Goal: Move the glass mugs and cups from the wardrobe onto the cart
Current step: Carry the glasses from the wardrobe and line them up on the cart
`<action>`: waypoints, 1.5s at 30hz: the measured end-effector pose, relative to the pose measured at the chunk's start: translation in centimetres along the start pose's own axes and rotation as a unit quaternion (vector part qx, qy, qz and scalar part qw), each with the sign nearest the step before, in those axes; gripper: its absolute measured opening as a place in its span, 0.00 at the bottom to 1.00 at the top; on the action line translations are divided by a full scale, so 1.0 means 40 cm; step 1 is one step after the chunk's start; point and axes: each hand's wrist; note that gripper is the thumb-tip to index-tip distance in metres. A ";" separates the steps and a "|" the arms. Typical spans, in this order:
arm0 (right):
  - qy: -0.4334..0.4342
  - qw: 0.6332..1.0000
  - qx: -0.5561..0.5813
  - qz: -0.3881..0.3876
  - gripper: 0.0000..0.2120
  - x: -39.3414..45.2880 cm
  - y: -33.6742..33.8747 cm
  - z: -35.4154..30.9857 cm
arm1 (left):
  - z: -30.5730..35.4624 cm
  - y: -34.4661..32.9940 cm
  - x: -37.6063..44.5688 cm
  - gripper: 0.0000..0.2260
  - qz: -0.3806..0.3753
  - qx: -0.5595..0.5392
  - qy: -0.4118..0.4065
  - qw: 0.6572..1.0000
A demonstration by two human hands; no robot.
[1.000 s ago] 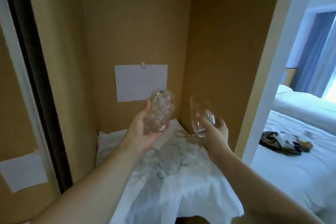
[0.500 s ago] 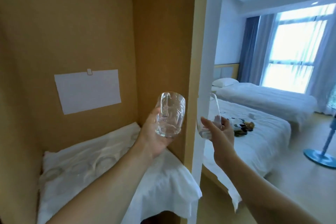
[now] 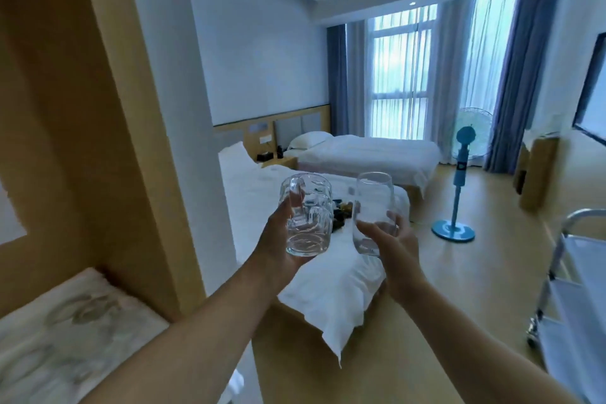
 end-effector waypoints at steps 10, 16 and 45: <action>0.006 0.995 -0.053 0.083 0.49 0.189 0.366 -0.018 | -0.189 -0.312 0.260 0.24 -0.011 0.040 0.071 0.997; -0.024 0.988 -0.055 0.142 0.41 0.254 0.528 0.008 | -0.297 -0.439 0.362 0.32 -0.061 0.029 0.122 0.990; -0.020 0.864 -0.137 0.483 0.40 0.654 1.066 0.045 | -0.737 -0.990 1.138 0.30 -0.360 0.146 0.261 0.884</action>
Point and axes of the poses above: each hand's wrist, its own x-axis towards the middle knuckle, its own y-axis out of the back of the hand, z = x × y, and after that the axes turned 2 degrees about x, right-handed
